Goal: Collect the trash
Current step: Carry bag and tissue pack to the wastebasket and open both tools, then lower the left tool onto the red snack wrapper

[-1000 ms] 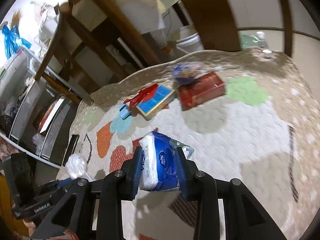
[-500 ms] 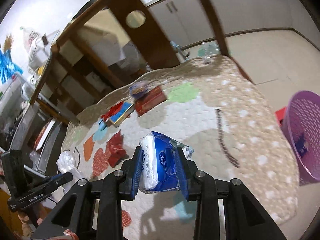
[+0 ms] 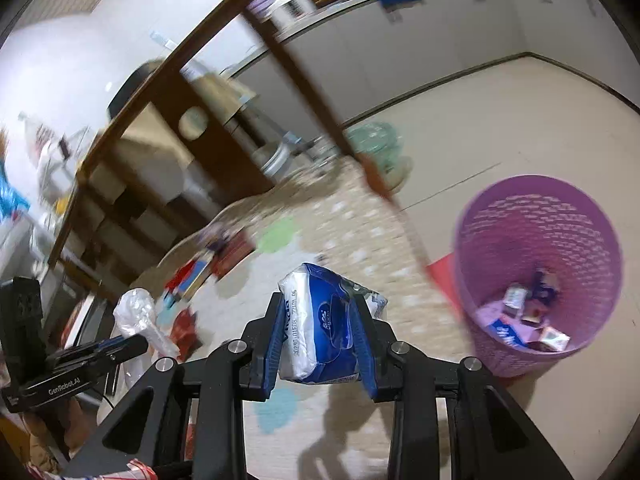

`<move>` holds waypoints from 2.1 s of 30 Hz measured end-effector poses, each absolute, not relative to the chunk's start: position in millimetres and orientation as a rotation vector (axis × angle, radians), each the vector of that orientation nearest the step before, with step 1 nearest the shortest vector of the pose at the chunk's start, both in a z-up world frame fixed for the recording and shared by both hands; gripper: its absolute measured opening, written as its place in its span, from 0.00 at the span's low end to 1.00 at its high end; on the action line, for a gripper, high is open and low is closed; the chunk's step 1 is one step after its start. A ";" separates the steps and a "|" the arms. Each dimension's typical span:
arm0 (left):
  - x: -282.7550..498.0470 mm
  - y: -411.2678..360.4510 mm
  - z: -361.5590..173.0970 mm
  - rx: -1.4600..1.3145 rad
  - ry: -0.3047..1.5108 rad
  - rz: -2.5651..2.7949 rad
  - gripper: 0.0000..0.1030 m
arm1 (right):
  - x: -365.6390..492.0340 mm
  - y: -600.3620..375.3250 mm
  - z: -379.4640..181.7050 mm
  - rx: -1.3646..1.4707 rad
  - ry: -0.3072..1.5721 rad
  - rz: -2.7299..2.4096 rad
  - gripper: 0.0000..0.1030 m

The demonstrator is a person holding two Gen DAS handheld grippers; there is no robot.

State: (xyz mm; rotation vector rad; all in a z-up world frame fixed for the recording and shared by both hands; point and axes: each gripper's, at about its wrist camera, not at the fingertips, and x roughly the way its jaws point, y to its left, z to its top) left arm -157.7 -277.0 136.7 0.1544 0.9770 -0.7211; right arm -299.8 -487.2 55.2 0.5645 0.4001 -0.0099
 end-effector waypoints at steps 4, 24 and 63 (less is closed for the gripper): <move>-159.2 -344.0 133.9 0.197 0.985 -0.817 0.20 | -320.2 -532.1 47.9 0.617 0.374 -0.086 0.34; -153.8 -516.6 110.2 0.242 1.048 -1.015 0.56 | -336.0 -651.9 15.0 0.760 0.345 -0.263 0.53; -103.8 -137.4 77.4 -0.103 1.088 -0.307 0.68 | -279.5 -462.9 57.5 0.496 0.458 -0.074 0.74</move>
